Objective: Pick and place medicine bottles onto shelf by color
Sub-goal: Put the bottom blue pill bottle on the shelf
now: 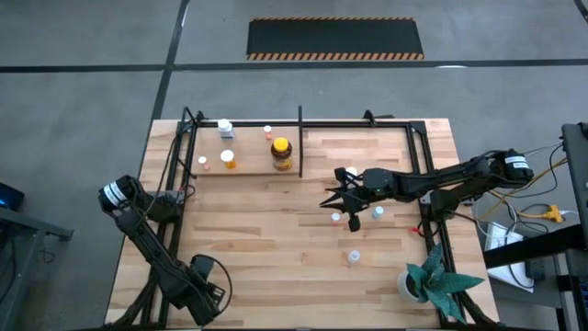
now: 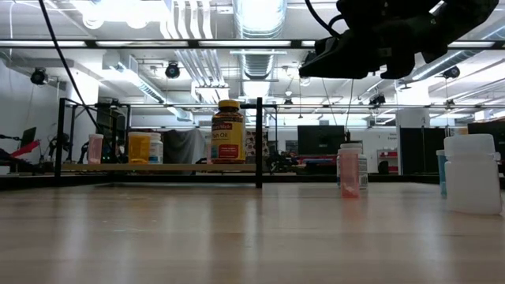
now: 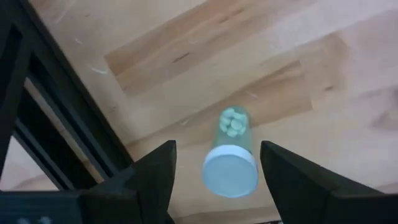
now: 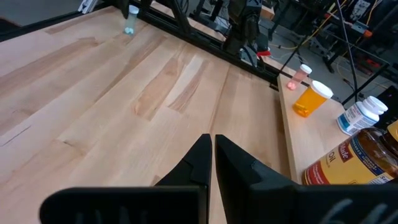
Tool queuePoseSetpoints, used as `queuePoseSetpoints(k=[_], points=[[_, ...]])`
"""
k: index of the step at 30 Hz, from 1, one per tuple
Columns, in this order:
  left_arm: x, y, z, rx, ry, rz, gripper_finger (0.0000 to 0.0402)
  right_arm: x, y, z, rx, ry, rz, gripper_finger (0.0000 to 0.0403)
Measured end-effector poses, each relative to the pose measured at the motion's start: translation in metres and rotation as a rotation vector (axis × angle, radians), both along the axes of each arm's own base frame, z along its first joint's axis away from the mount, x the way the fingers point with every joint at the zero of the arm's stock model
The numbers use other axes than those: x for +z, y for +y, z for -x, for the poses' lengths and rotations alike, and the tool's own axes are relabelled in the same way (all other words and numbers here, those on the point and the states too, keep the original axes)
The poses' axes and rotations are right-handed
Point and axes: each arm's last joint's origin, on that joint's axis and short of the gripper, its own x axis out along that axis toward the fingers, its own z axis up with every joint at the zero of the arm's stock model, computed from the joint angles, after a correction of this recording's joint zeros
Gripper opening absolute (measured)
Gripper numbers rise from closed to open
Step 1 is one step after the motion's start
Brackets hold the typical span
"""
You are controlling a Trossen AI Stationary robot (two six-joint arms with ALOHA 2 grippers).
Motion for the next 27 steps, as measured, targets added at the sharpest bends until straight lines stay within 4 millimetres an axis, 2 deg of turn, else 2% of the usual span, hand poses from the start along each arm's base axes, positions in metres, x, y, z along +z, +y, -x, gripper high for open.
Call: queuePoseSetpoints(k=[4,14,19,23,27], points=[[0.000,-0.001,0.000,-0.020,-0.004,0.002,0.0196,0.000,0.000,0.000,0.000,0.000,0.000,0.0012],[0.001,-0.001,0.000,-0.019,-0.006,0.004,0.0112,0.000,0.000,0.000,0.000,0.000,0.000,0.0012],[0.002,-0.001,-0.002,-0.013,-0.011,0.011,0.0101,0.000,0.000,0.000,0.000,0.000,-0.001,0.0012],[0.010,0.003,-0.016,0.025,-0.032,0.039,0.0103,0.000,0.000,0.000,0.000,0.000,-0.001,0.0012],[0.030,0.010,-0.046,-0.026,-0.130,0.141,0.0104,-0.001,0.000,0.000,0.000,0.012,0.000,0.0012]])
